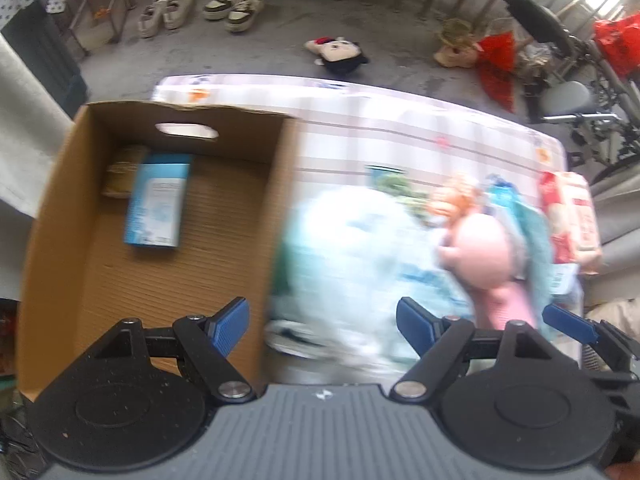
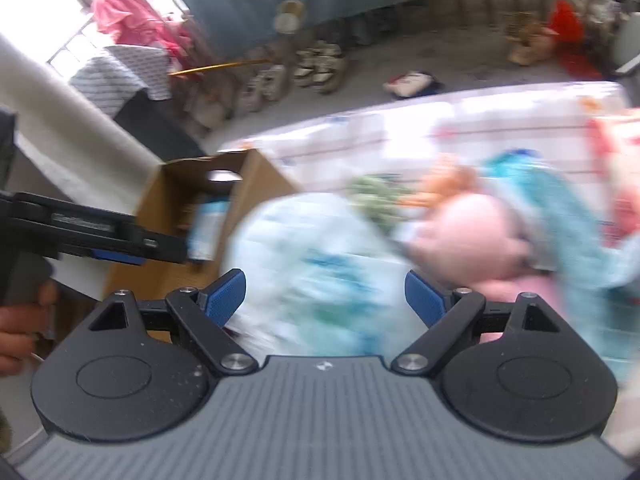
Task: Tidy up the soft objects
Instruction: 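Move both tools back over the cluttered table, then grasp the cotton swab bag with the left tool while the right reaches the yogurt cup, then grasp the white yogurt cup with the right tool and lift it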
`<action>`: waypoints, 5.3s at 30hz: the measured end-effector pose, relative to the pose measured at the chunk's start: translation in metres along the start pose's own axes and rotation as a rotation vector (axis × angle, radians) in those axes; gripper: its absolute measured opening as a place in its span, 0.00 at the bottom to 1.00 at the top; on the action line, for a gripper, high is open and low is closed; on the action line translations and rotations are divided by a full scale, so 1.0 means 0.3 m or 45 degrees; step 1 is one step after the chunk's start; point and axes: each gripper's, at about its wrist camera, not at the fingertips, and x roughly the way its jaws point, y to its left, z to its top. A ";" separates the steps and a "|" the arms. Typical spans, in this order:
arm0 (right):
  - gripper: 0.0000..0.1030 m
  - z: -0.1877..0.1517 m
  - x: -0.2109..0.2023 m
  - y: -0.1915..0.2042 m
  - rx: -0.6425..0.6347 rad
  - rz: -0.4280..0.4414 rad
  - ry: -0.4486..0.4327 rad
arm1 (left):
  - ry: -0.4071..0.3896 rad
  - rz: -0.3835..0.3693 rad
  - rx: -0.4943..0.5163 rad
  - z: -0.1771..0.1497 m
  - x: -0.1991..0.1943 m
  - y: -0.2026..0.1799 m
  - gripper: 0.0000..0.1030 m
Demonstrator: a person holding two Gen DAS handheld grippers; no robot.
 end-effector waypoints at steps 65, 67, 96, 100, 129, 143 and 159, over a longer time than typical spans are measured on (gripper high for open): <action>0.42 -0.352 0.147 -0.974 0.949 0.078 0.501 | 0.141 -0.105 0.642 -0.351 0.517 -0.768 0.81; 0.42 -0.358 0.147 -0.979 0.975 0.094 0.502 | 0.158 -0.130 0.641 -0.345 0.539 -0.765 0.83; 0.44 -0.365 0.189 -0.911 1.020 0.329 0.590 | 0.428 -0.065 0.548 -0.424 0.692 -0.874 0.68; 0.46 -0.326 0.166 -0.893 0.945 0.319 0.583 | 0.417 -0.044 0.539 -0.428 0.702 -0.888 0.57; 0.83 0.078 0.164 -1.012 0.671 -0.475 0.404 | 0.413 -0.047 0.217 -0.422 0.679 -0.704 0.45; 0.62 -0.049 0.106 -1.151 0.965 -0.064 0.216 | 0.418 -0.034 0.240 -0.431 0.662 -0.722 0.46; 0.80 -0.233 -0.029 -1.339 1.103 0.113 0.171 | 0.413 -0.035 0.239 -0.436 0.663 -0.720 0.46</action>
